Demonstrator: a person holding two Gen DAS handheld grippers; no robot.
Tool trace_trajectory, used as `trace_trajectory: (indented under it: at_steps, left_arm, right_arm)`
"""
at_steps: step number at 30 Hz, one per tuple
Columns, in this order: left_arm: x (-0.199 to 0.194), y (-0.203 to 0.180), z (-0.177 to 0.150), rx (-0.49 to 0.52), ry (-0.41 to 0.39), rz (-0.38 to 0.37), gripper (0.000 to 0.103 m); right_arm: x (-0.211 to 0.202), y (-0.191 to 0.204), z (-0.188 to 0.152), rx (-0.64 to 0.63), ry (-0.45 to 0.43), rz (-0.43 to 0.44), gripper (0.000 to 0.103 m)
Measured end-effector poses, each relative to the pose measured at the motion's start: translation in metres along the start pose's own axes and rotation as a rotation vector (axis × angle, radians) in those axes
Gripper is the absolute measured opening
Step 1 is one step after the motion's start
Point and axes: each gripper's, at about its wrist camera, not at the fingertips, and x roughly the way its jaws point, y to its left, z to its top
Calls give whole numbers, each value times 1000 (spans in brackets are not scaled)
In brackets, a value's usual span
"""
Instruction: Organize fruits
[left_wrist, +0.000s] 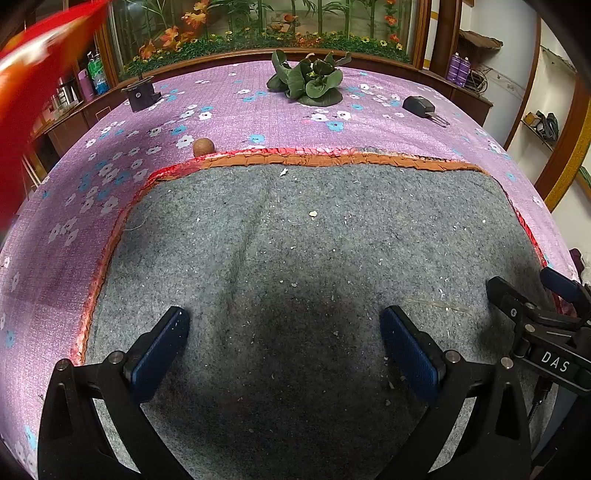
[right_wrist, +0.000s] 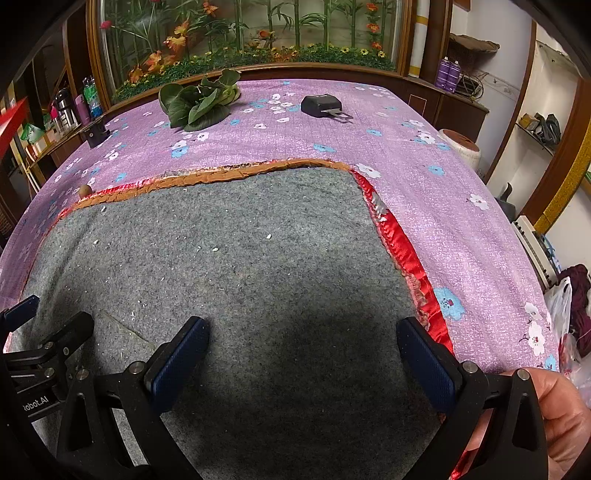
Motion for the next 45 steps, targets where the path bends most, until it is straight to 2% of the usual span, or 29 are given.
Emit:
trace_trajectory:
  at_steps: [45]
  left_arm:
    - [1,2,5,2,0,-1,103]
  right_arm:
    - [0,0,0,0,1,0,103]
